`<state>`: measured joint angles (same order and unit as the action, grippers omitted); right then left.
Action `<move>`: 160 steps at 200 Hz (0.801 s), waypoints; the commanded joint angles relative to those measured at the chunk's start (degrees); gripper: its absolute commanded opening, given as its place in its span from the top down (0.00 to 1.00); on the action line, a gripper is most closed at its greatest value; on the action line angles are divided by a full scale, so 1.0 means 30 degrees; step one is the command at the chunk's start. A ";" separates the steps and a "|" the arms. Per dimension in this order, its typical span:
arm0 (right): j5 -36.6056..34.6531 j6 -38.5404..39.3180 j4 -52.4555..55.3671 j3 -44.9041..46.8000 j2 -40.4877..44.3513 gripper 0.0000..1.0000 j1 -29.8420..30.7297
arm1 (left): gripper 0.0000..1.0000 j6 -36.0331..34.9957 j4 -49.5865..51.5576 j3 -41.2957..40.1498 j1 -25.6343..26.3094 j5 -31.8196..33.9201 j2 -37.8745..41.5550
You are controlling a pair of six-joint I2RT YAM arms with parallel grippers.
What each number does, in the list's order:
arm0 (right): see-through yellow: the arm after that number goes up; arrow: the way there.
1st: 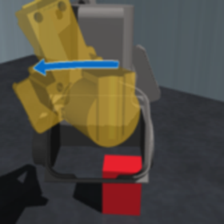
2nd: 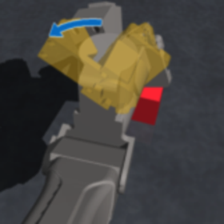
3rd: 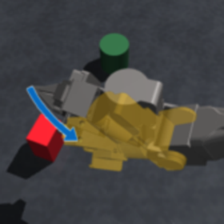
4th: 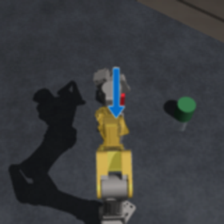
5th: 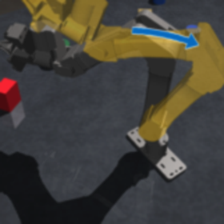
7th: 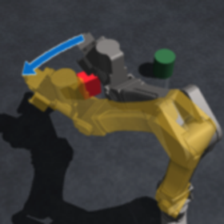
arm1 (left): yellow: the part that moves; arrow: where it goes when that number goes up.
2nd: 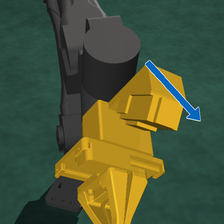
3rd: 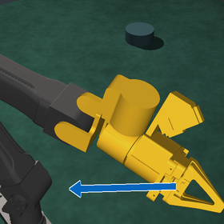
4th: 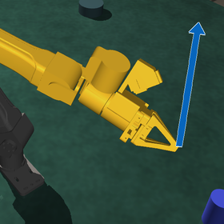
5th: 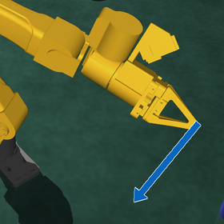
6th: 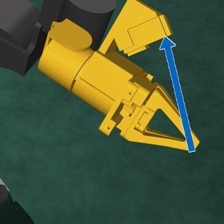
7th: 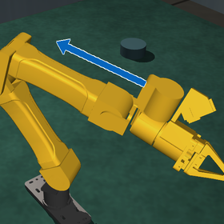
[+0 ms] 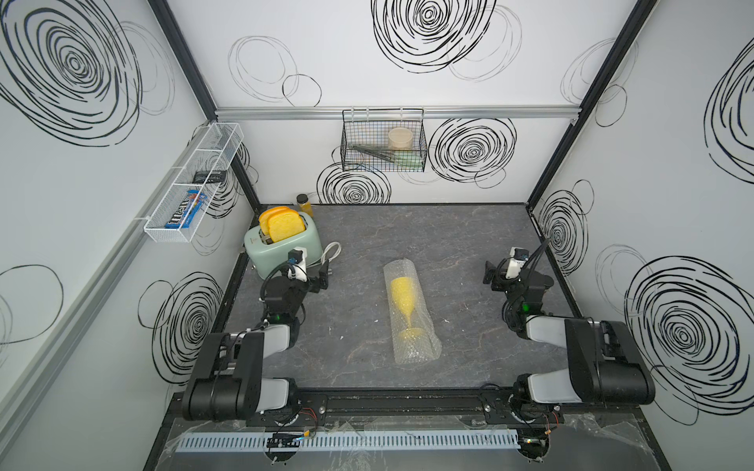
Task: Unpack wine glasses from bubble wrap
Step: Unwrap the bubble wrap at the center of the board.
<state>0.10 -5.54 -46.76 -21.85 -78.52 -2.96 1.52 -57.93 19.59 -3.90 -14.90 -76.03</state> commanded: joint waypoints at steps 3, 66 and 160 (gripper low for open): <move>0.2921 -0.0417 0.2929 -0.1653 0.2137 0.03 -0.0276 | 0.04 0.1660 0.2029 0.1268 0.0247 -0.0155 0.1716; 0.6612 -0.2409 0.9819 -0.4658 0.5004 0.02 0.1588 | 0.01 0.4756 0.8743 0.5527 0.5094 0.2179 0.2456; 0.1158 -0.1450 1.7022 -0.6662 0.5462 0.00 1.3913 | 0.01 1.1084 1.4016 0.4304 0.9737 0.3453 0.4258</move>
<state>9.91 -11.99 -4.71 -39.59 -60.97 32.88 26.70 -19.64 35.66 24.01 -6.33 -66.61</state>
